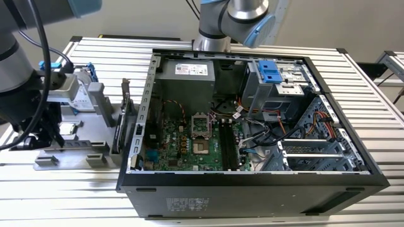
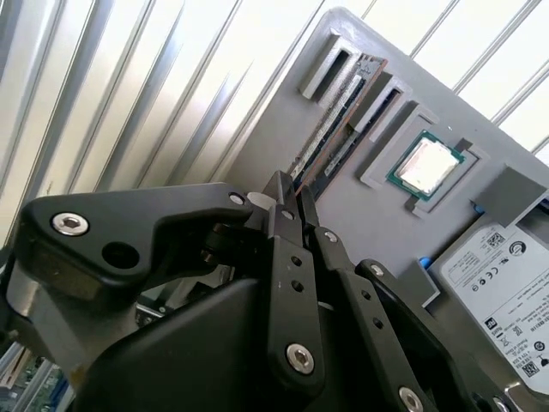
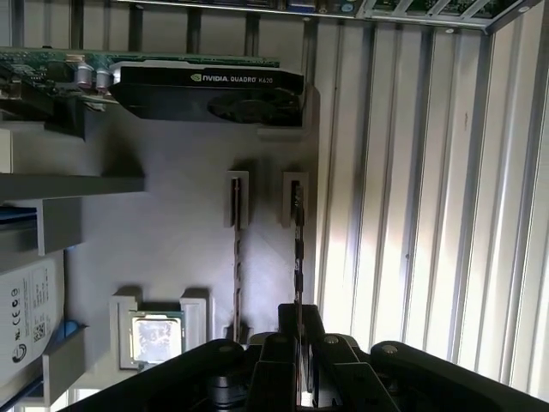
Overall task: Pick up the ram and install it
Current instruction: 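Pick up the ram and move it above insertion slot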
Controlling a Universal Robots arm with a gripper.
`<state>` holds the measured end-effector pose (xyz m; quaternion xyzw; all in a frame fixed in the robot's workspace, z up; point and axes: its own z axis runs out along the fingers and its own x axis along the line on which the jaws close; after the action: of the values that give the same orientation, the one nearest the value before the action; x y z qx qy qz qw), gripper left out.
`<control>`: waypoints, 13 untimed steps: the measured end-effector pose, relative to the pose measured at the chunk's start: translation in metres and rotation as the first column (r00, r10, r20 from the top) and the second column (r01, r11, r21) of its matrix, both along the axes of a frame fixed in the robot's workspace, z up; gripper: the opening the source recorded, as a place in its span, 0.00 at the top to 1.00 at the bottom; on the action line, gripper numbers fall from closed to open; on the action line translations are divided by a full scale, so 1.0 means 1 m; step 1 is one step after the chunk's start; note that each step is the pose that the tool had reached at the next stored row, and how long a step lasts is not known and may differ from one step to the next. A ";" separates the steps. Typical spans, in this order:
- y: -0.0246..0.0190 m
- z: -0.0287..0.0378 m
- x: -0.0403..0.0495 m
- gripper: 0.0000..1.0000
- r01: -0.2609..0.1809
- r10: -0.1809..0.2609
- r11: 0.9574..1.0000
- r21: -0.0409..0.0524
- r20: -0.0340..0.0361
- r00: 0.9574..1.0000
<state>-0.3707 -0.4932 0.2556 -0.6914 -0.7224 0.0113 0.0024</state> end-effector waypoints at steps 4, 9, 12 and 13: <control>0.0000 0.0020 0.0000 1.00 0.000 0.000 1.000 0.000 0.000 1.000; 0.0000 0.0038 -0.0001 1.00 0.000 0.000 1.000 0.000 0.000 1.000; 0.0000 0.0051 -0.0002 1.00 0.000 0.000 1.000 0.000 0.000 1.000; 0.0000 0.0056 -0.0002 1.00 0.000 0.000 1.000 0.000 0.000 1.000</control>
<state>-0.3709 -0.4932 0.2612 -0.6914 -0.7224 0.0114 0.0024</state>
